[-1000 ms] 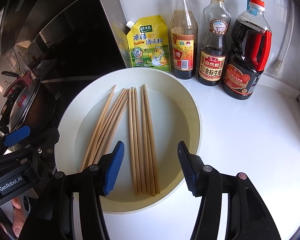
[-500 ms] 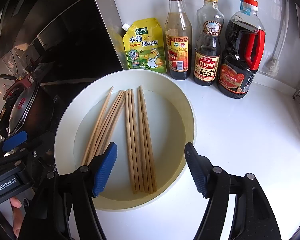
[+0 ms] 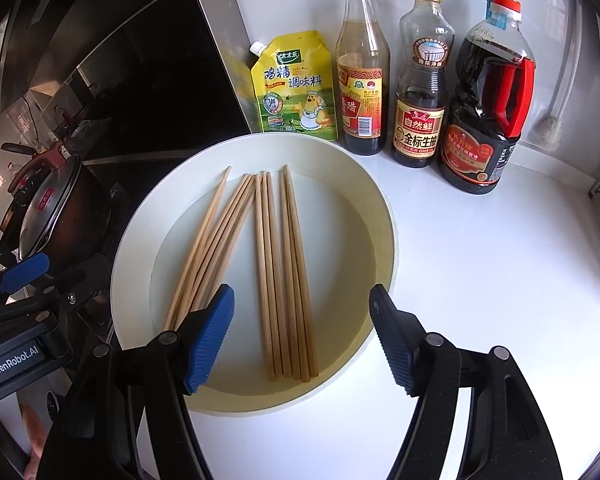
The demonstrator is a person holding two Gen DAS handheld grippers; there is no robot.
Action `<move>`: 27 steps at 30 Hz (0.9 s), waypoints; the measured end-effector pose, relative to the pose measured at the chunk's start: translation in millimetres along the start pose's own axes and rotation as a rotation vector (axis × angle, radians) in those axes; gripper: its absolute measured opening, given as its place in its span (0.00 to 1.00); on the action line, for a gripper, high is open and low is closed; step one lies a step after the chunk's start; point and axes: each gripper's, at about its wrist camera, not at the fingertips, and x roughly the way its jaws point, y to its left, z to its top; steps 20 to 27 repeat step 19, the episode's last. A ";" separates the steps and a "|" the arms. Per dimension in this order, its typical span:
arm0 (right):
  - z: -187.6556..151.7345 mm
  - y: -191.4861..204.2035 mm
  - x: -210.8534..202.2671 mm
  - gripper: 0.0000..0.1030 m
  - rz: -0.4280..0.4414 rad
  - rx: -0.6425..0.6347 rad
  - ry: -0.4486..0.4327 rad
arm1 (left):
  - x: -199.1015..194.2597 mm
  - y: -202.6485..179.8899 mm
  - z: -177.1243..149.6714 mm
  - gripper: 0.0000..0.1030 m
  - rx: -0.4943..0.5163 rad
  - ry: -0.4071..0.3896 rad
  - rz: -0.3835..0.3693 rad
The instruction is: Organize utensils
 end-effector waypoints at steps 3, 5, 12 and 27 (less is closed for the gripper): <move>0.0 0.2 0.0 0.65 -0.001 0.000 0.000 | -0.6 -0.7 -0.7 0.93 0.003 0.001 -0.005; -0.1 0.4 -0.1 0.65 0.000 0.001 0.000 | -0.7 -0.9 -0.3 0.94 0.006 -0.001 -0.007; -0.4 0.7 0.1 0.65 0.000 0.000 0.001 | -2.5 0.3 -0.2 0.94 -0.001 -0.004 -0.010; -2.7 1.5 -1.2 0.65 -0.001 0.002 -0.001 | -2.1 3.4 -0.7 0.94 -0.019 0.006 -0.017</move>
